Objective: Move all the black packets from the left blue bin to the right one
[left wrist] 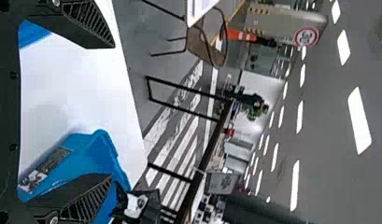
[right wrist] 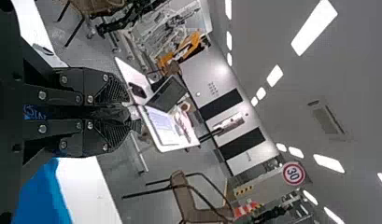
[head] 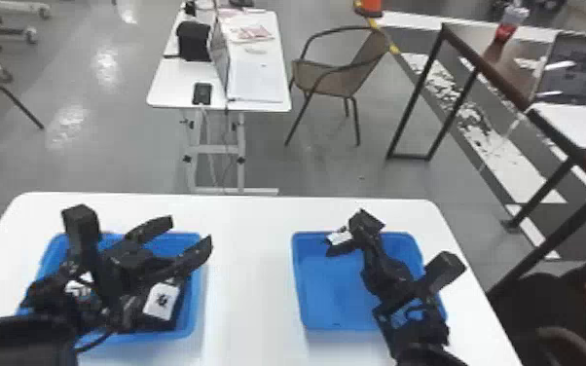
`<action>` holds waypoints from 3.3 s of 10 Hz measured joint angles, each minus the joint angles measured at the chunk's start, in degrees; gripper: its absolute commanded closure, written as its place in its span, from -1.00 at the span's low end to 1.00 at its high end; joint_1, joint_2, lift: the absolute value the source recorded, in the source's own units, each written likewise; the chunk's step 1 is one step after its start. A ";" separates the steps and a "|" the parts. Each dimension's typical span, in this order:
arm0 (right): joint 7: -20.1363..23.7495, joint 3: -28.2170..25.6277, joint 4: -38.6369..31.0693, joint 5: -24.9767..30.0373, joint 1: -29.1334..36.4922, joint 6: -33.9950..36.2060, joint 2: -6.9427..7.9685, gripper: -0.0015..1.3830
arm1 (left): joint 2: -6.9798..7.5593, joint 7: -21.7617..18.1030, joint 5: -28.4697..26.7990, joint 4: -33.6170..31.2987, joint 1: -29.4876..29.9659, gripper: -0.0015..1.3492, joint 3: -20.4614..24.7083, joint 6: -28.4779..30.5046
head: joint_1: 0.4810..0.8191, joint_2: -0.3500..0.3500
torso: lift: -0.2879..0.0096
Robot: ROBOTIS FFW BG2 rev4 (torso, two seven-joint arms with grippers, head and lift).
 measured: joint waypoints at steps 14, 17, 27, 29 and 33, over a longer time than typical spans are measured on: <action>-14.39 3.25 -30.05 -3.30 16.01 -10.98 0.41 -0.75 | 2.53 23.32 -3.36 -6.99 -0.13 -0.79 -0.35 34.66 | 0.27 -0.40 | 0.94; -14.09 3.50 -29.86 -4.06 15.86 -10.98 0.41 -0.75 | 2.90 21.99 -3.49 5.64 -8.79 -0.51 -6.32 41.14 | 0.27 -0.49 | 0.94; -12.86 5.12 -28.41 -7.23 15.30 -10.98 0.41 -0.75 | 3.73 3.69 -16.60 -5.50 -4.18 0.76 -2.64 32.62 | 0.27 -0.44 | 0.94; -11.50 5.58 -28.23 -8.88 15.21 -10.63 0.41 -0.75 | 3.87 -5.00 -12.28 -12.57 -0.32 0.76 0.42 22.91 | 0.27 -0.47 | 0.94; -4.01 8.68 -24.15 -9.24 9.66 -5.04 -1.55 -0.75 | 3.72 -16.35 -8.04 -5.87 -7.61 0.76 -5.66 11.26 | 0.27 -0.53 | 0.94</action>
